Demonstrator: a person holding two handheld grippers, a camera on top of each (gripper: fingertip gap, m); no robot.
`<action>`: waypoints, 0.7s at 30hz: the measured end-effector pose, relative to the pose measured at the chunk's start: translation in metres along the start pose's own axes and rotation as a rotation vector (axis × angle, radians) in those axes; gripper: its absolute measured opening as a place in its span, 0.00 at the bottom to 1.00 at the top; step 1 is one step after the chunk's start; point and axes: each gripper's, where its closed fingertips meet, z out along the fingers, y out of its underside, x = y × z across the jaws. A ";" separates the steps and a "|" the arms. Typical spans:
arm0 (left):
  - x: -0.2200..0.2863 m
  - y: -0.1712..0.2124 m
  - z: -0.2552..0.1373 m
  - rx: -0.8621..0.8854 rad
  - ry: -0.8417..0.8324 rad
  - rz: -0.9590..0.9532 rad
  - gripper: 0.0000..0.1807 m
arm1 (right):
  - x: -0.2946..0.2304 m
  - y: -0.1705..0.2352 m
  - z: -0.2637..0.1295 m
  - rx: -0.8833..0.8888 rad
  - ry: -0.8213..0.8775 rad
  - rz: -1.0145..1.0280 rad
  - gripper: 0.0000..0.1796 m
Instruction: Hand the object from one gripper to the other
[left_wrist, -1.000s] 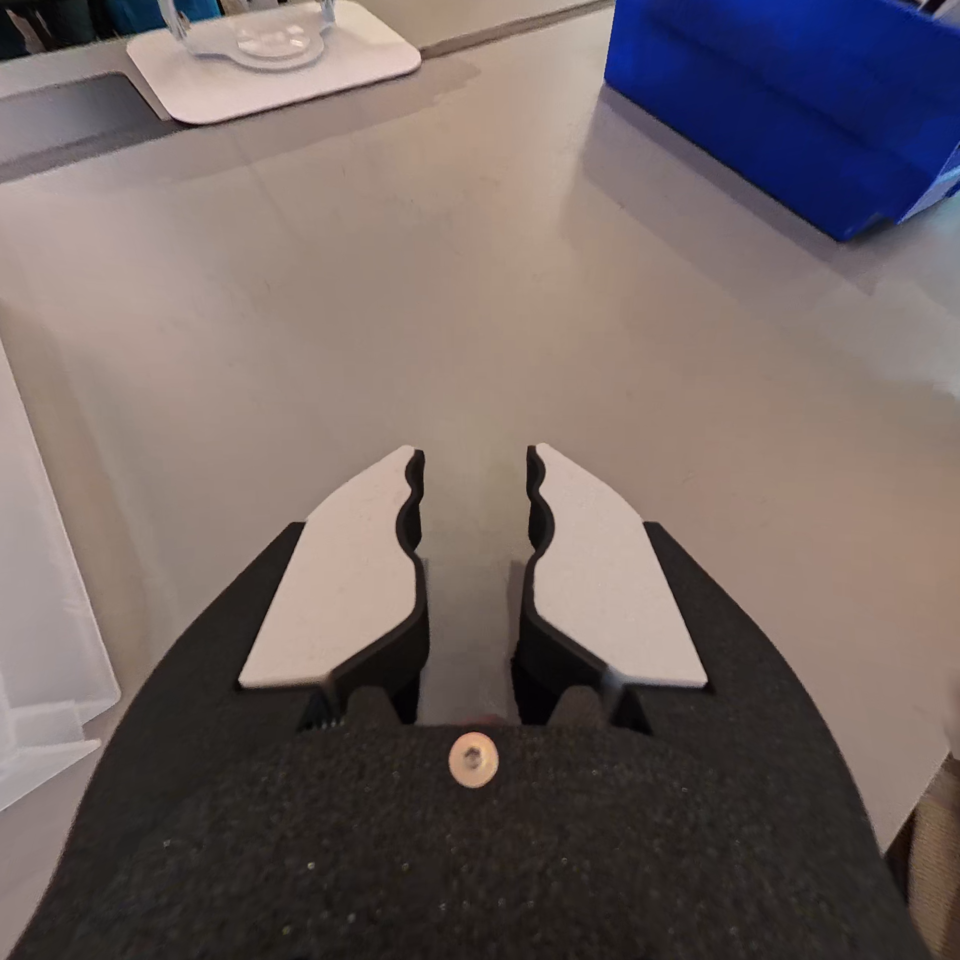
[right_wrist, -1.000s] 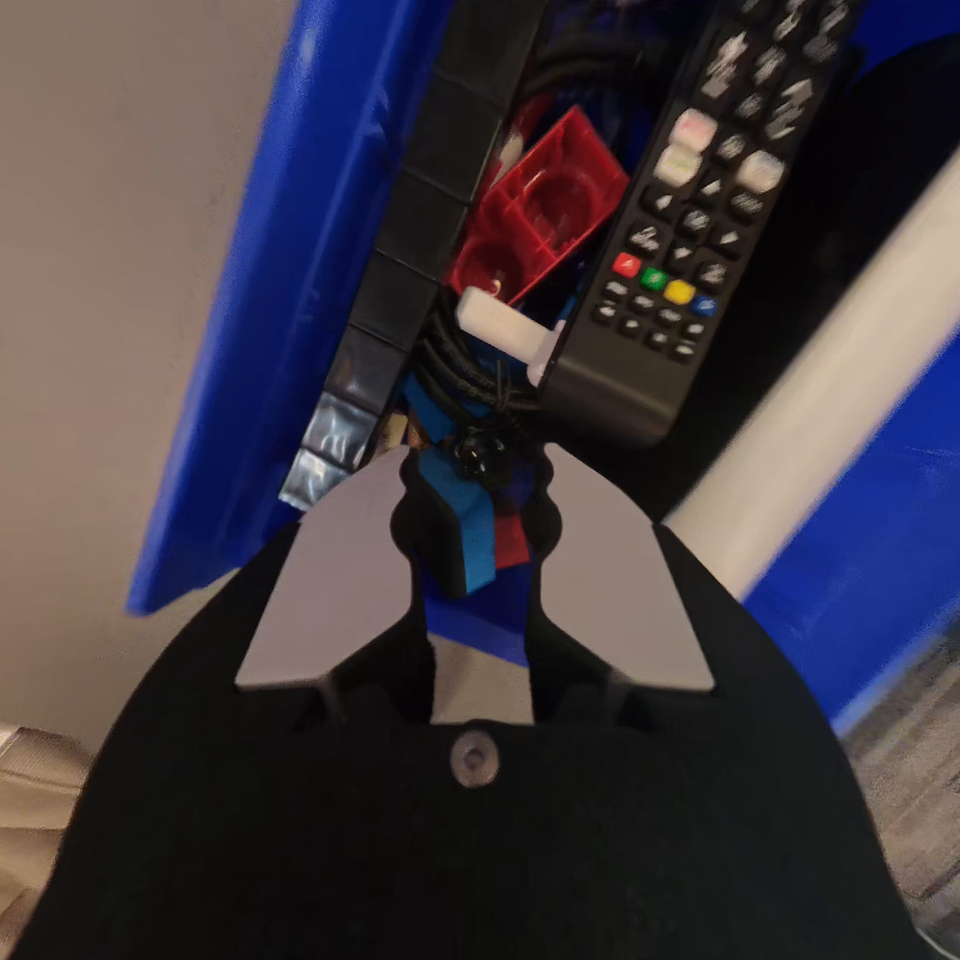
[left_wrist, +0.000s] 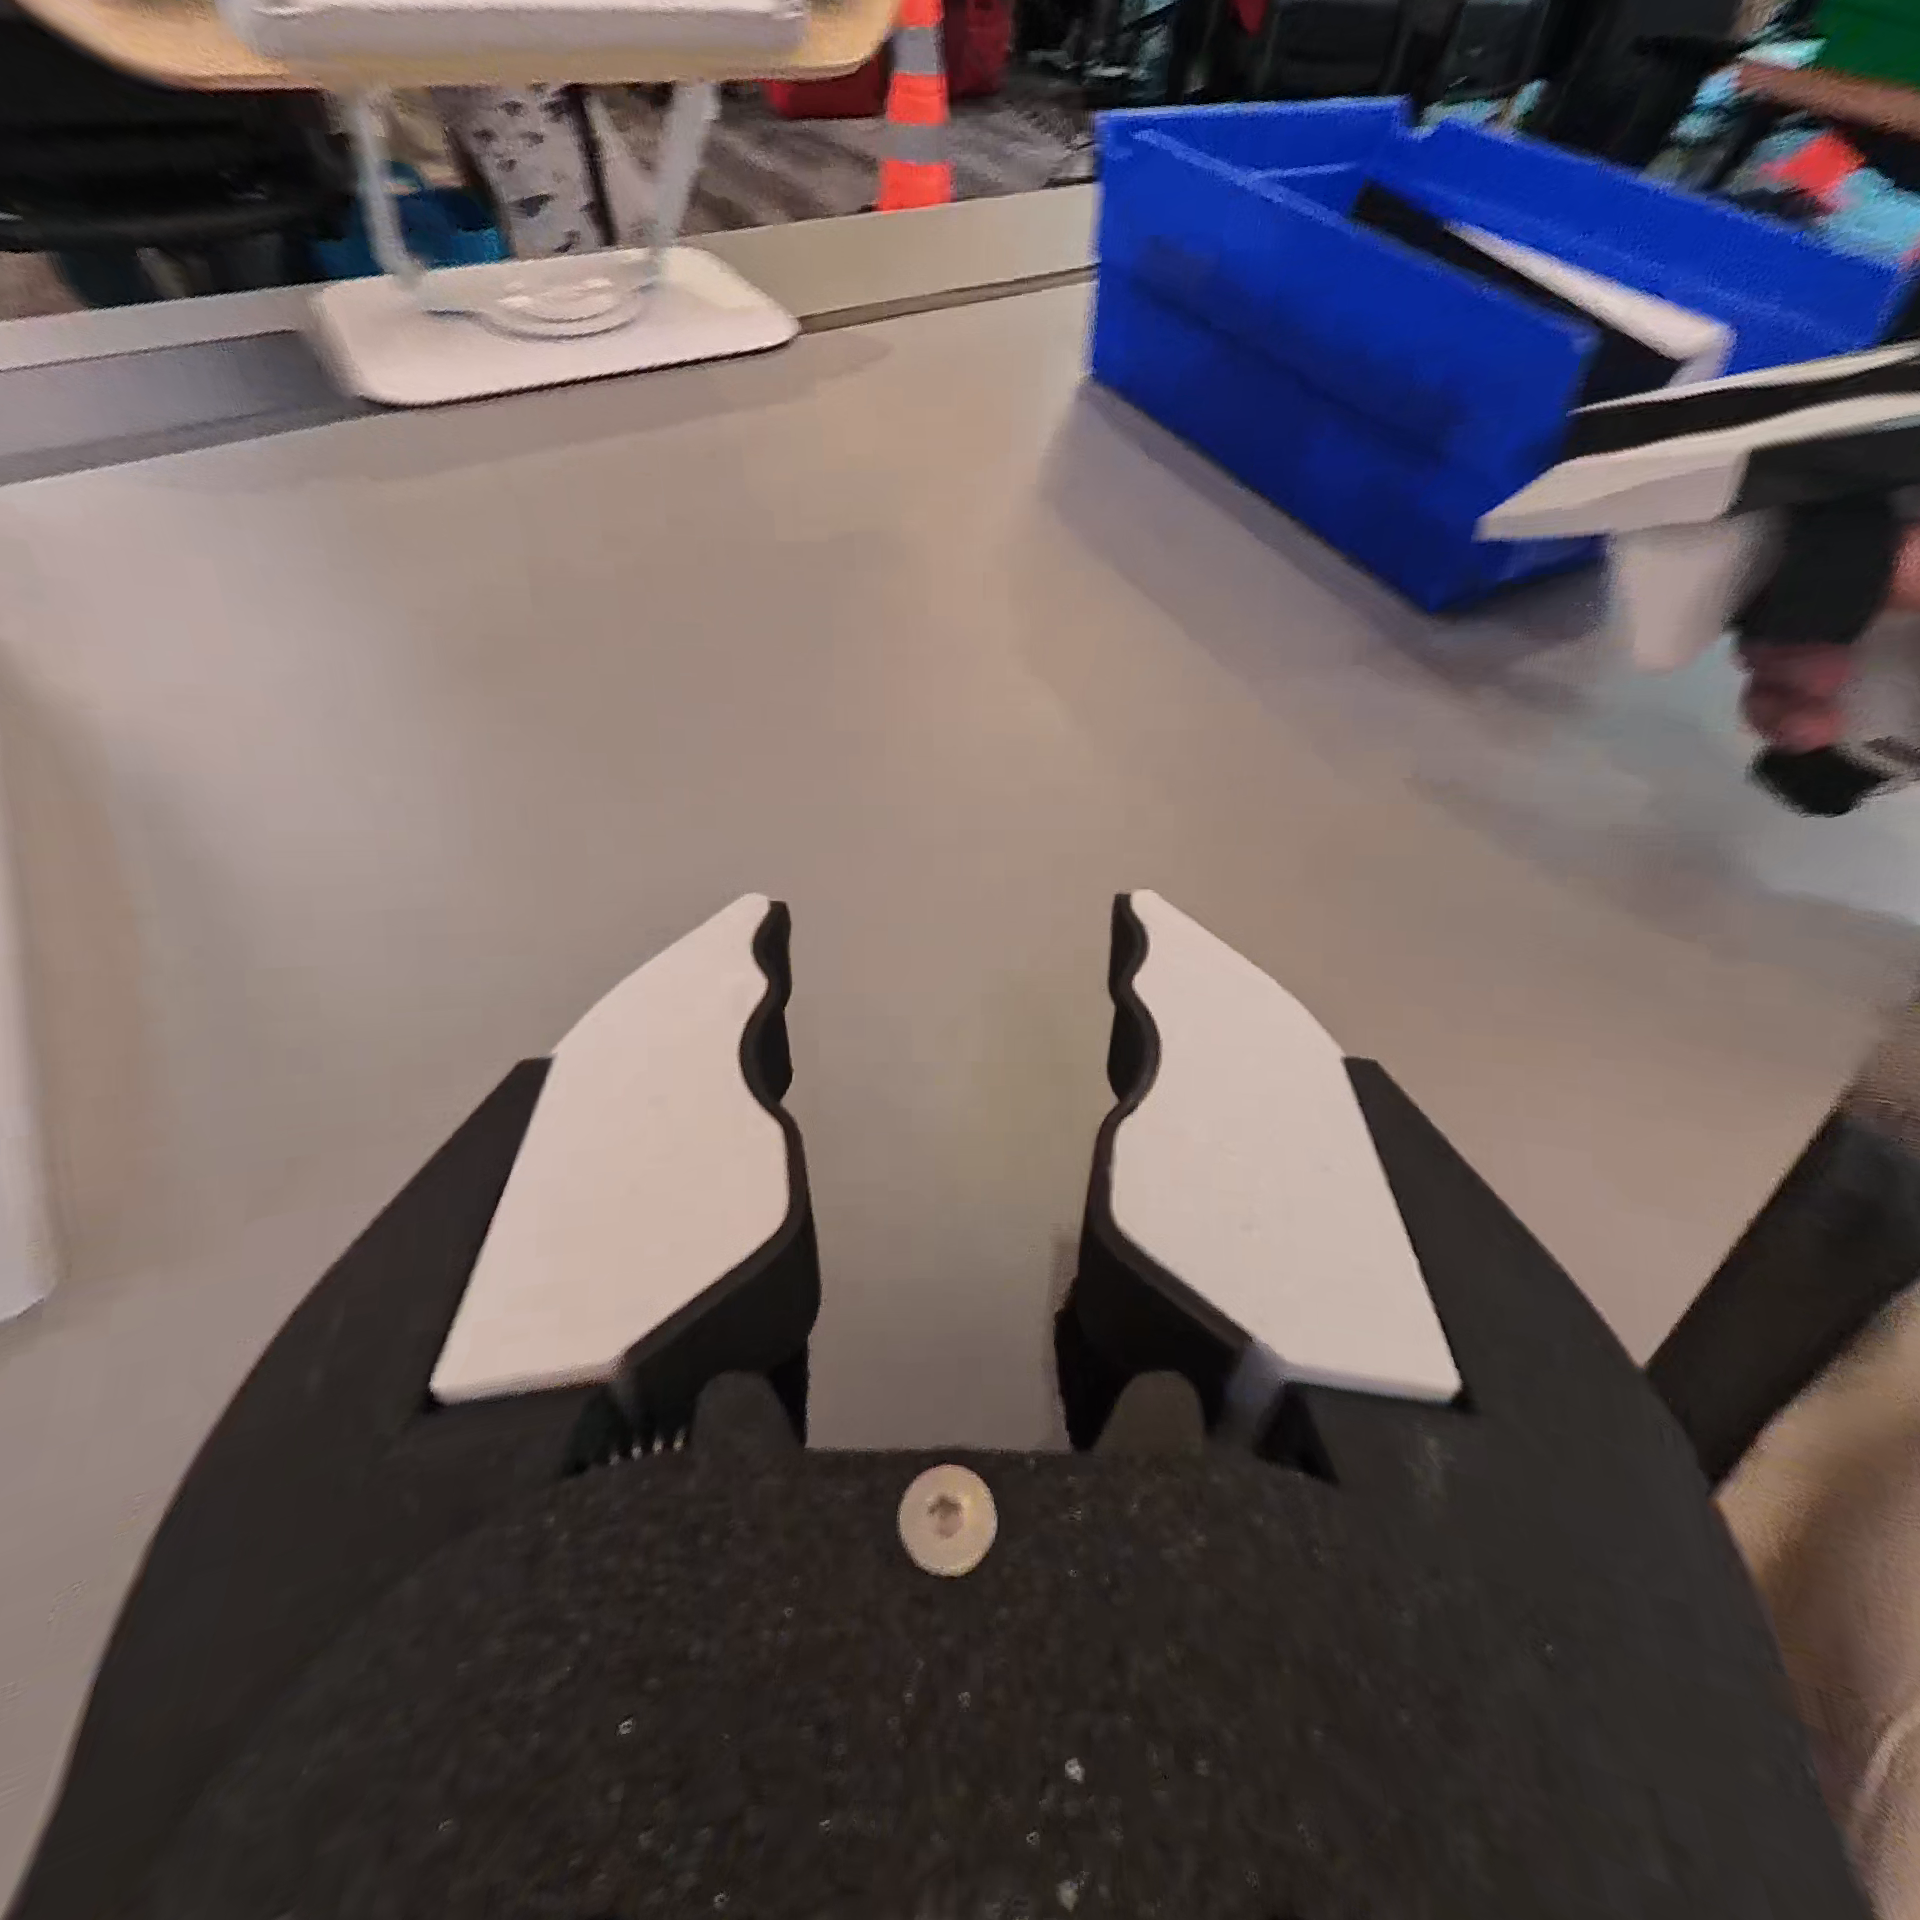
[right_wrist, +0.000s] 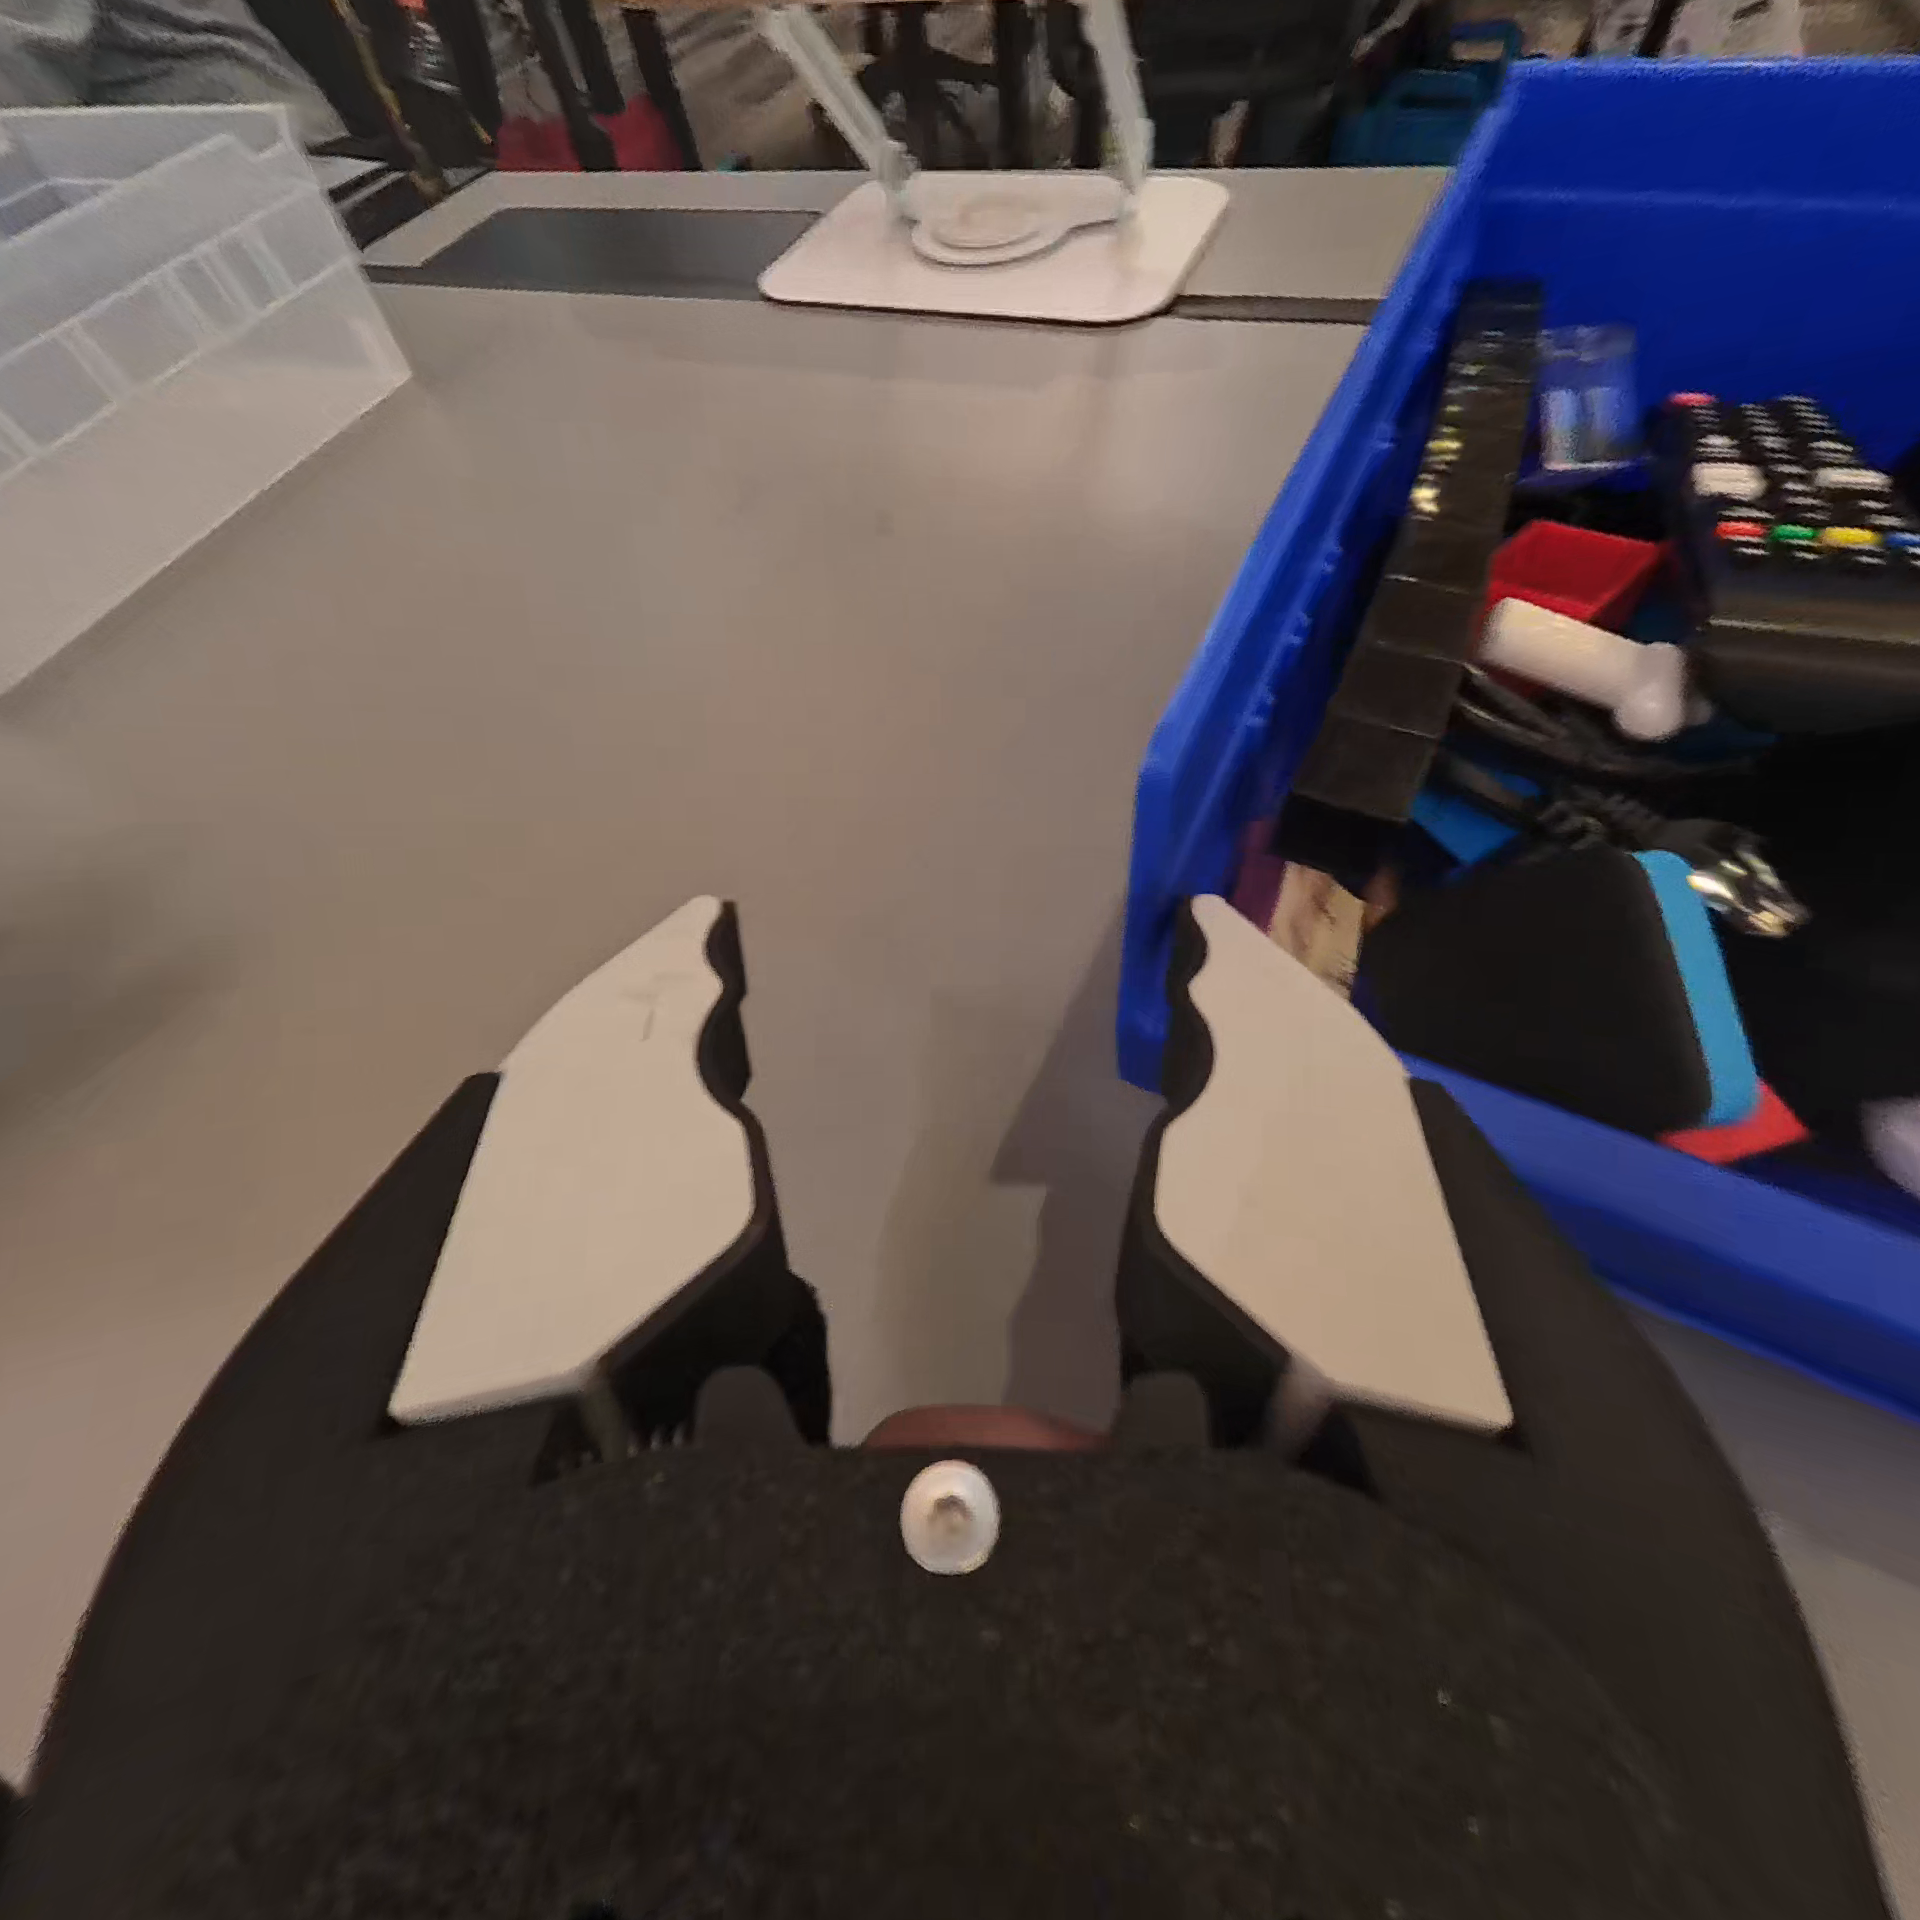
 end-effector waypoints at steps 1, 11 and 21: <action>0.014 -0.004 0.009 0.008 0.039 0.002 0.33 | -0.012 -0.001 0.003 0.007 -0.051 -0.002 0.50; 0.156 -0.075 0.155 0.017 0.201 0.065 0.35 | 0.089 -0.024 -0.110 0.235 0.373 0.070 0.38; 0.159 -0.087 0.229 -0.066 0.043 -0.016 0.08 | 0.181 0.017 -0.065 0.030 0.509 0.179 0.09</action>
